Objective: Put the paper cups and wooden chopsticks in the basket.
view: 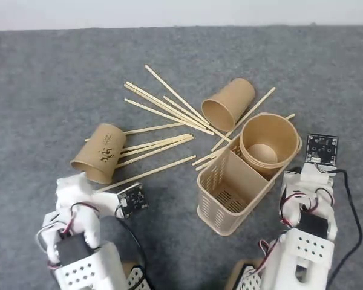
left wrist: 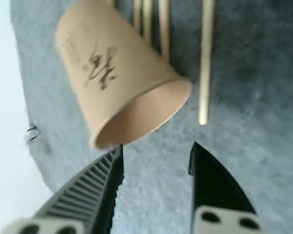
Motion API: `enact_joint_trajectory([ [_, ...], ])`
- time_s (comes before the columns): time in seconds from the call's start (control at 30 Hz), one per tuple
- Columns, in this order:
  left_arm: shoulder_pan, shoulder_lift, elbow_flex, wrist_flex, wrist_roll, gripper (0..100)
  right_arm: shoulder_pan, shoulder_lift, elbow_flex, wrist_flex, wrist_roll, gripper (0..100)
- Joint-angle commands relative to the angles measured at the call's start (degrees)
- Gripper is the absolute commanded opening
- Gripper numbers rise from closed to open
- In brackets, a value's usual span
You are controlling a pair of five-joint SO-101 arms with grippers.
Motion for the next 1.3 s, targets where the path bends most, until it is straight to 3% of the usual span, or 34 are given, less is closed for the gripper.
enact_joint_trajectory([
  [0.0, 0.44, -0.88, 6.11, -9.85, -2.99, 21, -0.57, -0.92, -0.53, -1.27, 0.62, 19.5],
  [0.37, 5.01, 0.62, 6.02, -13.98, -3.08, 21, -0.57, -0.92, -0.53, -1.27, 0.62, 19.5],
  [0.67, 5.89, 0.7, 6.02, -12.04, -3.08, 21, -0.57, -0.92, -0.53, -1.27, 0.62, 19.5],
  [0.93, 8.7, 0.7, 6.02, -3.43, -2.99, 21, -0.57, -0.92, -0.53, -1.27, 0.62, 19.5],
  [1.27, 13.36, 0.79, 6.02, -4.75, 3.6, 11, -0.57, -0.92, -0.44, -1.1, 2.99, 19.4],
])
